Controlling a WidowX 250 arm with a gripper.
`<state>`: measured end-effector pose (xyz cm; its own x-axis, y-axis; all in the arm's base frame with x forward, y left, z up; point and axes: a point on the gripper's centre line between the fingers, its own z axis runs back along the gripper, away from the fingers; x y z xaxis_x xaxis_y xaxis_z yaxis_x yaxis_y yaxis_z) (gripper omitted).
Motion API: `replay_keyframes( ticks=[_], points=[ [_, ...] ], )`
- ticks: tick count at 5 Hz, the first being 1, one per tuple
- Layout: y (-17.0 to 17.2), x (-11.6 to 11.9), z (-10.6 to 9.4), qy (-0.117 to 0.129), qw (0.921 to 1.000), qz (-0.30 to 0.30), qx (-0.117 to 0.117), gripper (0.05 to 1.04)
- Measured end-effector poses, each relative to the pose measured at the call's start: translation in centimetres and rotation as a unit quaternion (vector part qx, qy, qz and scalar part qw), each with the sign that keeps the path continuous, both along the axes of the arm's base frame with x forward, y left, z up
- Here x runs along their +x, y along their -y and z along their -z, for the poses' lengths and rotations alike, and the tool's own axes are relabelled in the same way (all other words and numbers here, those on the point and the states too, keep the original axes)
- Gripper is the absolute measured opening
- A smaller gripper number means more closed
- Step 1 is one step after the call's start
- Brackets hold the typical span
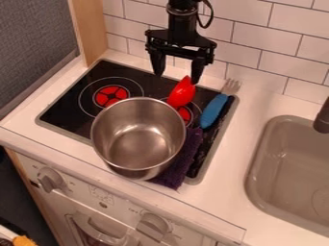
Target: Move the silver pot to the upper left side of the stove
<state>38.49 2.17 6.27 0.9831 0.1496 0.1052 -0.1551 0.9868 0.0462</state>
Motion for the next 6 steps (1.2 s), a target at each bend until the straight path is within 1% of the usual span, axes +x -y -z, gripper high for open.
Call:
replay_keyframes(
  ticks=[1, 2, 3, 4, 5, 6],
  points=[
    [0.1, -0.3, 1.3, -0.018, 0.9998, 0.0, -0.003, 1.006],
    [1.6, -0.4, 0.8, -0.007, 0.9997, 0.02, -0.011, 1.006],
    [4.4, -0.7, -2.9, 0.039, 0.9974, 0.061, -0.006, 1.006],
    [6.7, -3.2, -4.9, 0.058, 0.9941, 0.091, -0.006, 1.006],
    [8.1, -6.9, -4.6, 0.045, 0.9929, 0.11, -0.001, 1.006],
    [8.7, -10.9, -2.3, 0.002, 0.9932, 0.116, 0.009, 1.006]
  ],
)
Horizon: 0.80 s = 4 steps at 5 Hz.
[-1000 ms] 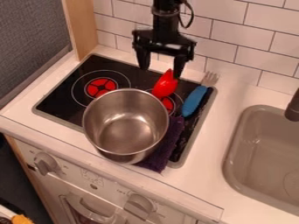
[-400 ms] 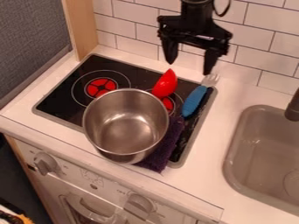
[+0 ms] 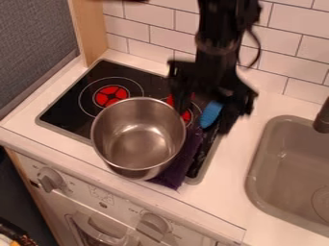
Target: Move the silver pot to the upper left side of the stove
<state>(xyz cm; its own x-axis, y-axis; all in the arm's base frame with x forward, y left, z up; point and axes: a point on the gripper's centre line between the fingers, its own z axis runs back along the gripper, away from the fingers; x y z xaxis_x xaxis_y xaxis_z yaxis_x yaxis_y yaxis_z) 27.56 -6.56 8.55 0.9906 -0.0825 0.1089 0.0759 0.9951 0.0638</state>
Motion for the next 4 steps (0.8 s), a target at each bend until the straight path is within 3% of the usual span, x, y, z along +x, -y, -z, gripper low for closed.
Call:
replay_keyframes(
  ticks=[2, 3, 4],
  points=[
    [0.0, -1.4, 4.2, -0.051, 0.9966, -0.012, 0.064, 1.006],
    [0.0, -1.0, 6.5, -0.083, 0.9931, -0.023, 0.079, 0.972],
    [-0.5, -0.4, 7.3, -0.093, 0.9926, -0.039, 0.067, 0.685]
  ],
)
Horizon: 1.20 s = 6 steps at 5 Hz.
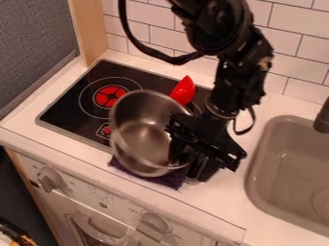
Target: Move the silver pot to the upper left side of the stove
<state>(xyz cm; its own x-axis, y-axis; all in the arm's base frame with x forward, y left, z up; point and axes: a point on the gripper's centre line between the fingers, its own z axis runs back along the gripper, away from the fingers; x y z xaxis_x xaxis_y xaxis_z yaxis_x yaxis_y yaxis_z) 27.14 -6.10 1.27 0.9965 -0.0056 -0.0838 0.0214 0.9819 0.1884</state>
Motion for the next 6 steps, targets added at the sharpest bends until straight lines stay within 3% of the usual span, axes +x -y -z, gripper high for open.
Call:
replay_keyframes(
  ticks=[1, 2, 3, 4, 5, 6],
  points=[
    [0.2, 0.2, -0.6, 0.011, 0.9999, 0.006, -0.009, 0.404],
    [0.5, 0.0, -2.5, 0.038, 0.9987, 0.013, -0.03, 0.196],
    [0.1, -0.2, -4.9, 0.074, 0.9949, 0.019, -0.066, 0.087],
    [-2.9, 0.1, -7.2, 0.093, 0.992, 0.001, -0.085, 0.082],
    [-6.8, 3.0, -7.9, 0.104, 0.9926, -0.016, -0.061, 0.082],
    [-10.3, 6.7, -6.6, 0.087, 0.9954, -0.027, -0.031, 0.082]
  ],
)
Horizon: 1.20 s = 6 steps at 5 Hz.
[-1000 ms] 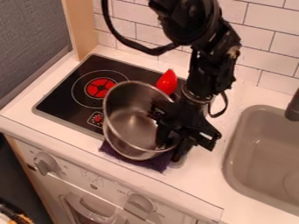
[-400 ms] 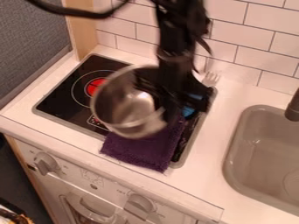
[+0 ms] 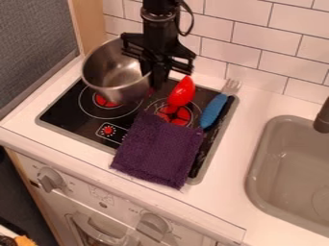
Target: Move the silver pot to the upper left side of the stove
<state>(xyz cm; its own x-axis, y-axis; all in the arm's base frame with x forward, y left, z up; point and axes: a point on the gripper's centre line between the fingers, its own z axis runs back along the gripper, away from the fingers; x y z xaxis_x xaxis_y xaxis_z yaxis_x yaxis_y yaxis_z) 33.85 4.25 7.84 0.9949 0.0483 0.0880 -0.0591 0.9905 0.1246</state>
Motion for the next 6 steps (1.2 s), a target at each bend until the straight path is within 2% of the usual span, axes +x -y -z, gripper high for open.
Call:
replay_keyframes(
  ticks=[2, 4, 5, 6],
  points=[
    [-2.7, 5.1, 2.8, -0.017, 0.9986, -0.035, 0.037, 0.082],
    [-5.7, 6.8, 3.4, -0.015, 0.996, -0.071, 0.052, 0.082],
    [-5.8, 6.7, 4.1, -0.024, 0.9958, -0.074, 0.05, 0.115],
    [-5.6, 7.1, 4.4, -0.015, 0.9972, -0.065, 0.034, 0.299]
  ],
)
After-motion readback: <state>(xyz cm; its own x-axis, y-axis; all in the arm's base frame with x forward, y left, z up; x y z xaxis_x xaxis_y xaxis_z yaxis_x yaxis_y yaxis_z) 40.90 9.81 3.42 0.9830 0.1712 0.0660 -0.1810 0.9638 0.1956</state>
